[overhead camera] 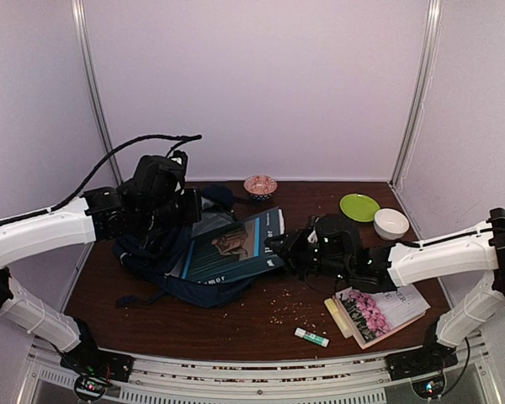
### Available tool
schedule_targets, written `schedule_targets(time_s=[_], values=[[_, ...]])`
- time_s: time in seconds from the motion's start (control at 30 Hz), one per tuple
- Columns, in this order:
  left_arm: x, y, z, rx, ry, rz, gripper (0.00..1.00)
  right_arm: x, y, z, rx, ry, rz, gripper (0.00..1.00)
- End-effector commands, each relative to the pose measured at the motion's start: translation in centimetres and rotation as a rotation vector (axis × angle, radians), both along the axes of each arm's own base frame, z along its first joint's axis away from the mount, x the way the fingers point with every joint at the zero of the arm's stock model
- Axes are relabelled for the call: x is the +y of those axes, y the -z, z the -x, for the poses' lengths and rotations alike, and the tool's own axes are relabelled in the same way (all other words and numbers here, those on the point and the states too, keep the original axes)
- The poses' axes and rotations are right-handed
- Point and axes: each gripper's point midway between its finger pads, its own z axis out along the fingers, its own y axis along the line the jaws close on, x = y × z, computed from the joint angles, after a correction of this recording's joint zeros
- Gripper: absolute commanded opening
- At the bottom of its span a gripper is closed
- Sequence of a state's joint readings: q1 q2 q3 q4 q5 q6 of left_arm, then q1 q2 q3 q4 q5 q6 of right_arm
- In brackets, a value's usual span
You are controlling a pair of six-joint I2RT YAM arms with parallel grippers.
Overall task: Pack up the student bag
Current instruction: Place the book in the student bag.
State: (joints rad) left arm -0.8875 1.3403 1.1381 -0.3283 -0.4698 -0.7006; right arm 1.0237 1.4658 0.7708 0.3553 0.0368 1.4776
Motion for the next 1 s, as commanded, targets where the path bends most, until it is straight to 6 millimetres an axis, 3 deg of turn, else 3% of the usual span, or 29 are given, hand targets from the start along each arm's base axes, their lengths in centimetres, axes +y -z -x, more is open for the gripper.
schedule_targets(time_s=[0.0,0.13,0.33,0.47,0.6,0.73,0.97], values=[[-1.0,-6.2,-0.4,-0.155,0.007,0.183,0.00,3.7,-2.8,1.0,-0.049,-0.146,-0.064,0.45],[-0.6,-5.9,-0.3,-0.152,-0.001,0.166,0.00,3.3,-3.2,1.4,-0.103,-0.181,0.024,0.69],[-0.9,-5.3,0.4,-0.152,0.059,0.147,0.00,1.0,-1.6,1.9,-0.128,-0.268,0.148,0.83],[-1.6,-4.3,1.0,-0.139,0.122,0.136,0.00,-0.2,0.8,3.0,-0.112,-0.380,0.211,0.87],[-2.1,-3.7,1.4,-0.131,0.160,0.130,0.00,-2.8,3.5,3.0,-0.108,-0.405,0.258,0.88],[-2.7,-3.4,1.8,-0.117,0.207,0.124,0.00,-4.4,3.1,1.2,-0.142,-0.378,0.207,0.89],[-2.7,-1.7,2.7,-0.077,0.255,0.076,0.00,-4.2,1.0,-2.9,-0.190,-0.421,0.151,0.90]])
